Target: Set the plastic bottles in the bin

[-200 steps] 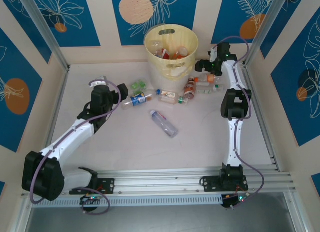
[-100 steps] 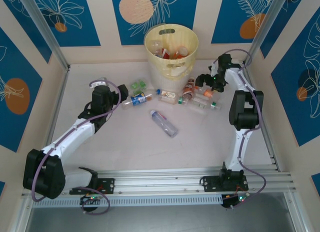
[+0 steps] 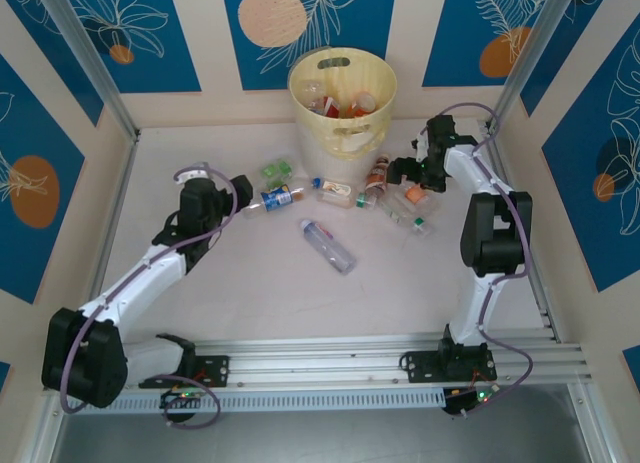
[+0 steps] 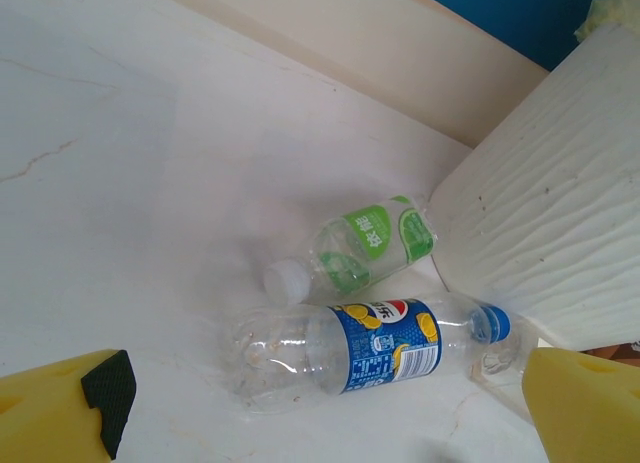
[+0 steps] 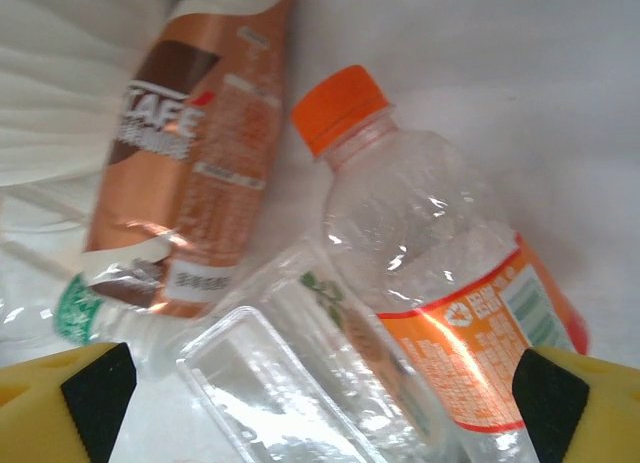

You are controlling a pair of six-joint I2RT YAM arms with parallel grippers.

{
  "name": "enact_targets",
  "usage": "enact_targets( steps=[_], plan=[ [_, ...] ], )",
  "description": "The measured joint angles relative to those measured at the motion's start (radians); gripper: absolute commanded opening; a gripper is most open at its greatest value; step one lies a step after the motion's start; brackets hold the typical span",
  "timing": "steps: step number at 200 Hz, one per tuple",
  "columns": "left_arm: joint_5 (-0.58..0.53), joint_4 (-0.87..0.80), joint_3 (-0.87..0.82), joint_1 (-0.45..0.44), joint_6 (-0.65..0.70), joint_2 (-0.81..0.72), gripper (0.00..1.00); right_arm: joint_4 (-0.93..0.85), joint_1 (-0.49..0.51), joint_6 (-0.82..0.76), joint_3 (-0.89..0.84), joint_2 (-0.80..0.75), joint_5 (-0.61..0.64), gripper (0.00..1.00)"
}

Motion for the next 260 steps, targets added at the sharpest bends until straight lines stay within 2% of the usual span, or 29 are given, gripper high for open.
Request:
enact_targets(
  steps=[30,80,93,125,141,205,234,260],
  plan=[
    [-0.001,0.000,-0.014,0.004,-0.001,-0.027,1.00,-0.031,0.005,-0.035,0.085,0.075,0.094,0.97],
    [-0.002,-0.001,-0.034,0.012,-0.008,-0.047,1.00,-0.076,0.034,-0.091,0.164,0.227,0.172,0.93],
    [-0.002,-0.002,-0.037,0.013,-0.008,-0.054,1.00,-0.091,0.043,-0.103,0.179,0.246,0.183,0.89],
    [-0.009,-0.002,-0.055,0.017,-0.008,-0.079,1.00,-0.111,0.066,-0.113,0.183,0.250,0.198,0.69],
    [-0.009,-0.002,-0.062,0.021,-0.008,-0.084,1.00,-0.110,0.072,-0.106,0.176,0.247,0.202,0.63],
    [-0.008,-0.002,-0.074,0.035,-0.008,-0.085,1.00,-0.053,0.078,-0.066,-0.003,0.072,0.194,0.56],
    [-0.008,-0.002,-0.074,0.042,-0.010,-0.085,1.00,0.039,0.078,-0.047,-0.103,-0.062,0.193,0.44],
    [-0.005,-0.001,-0.074,0.047,-0.023,-0.085,1.00,0.148,0.078,-0.045,-0.203,-0.181,0.189,0.42]
  ],
)
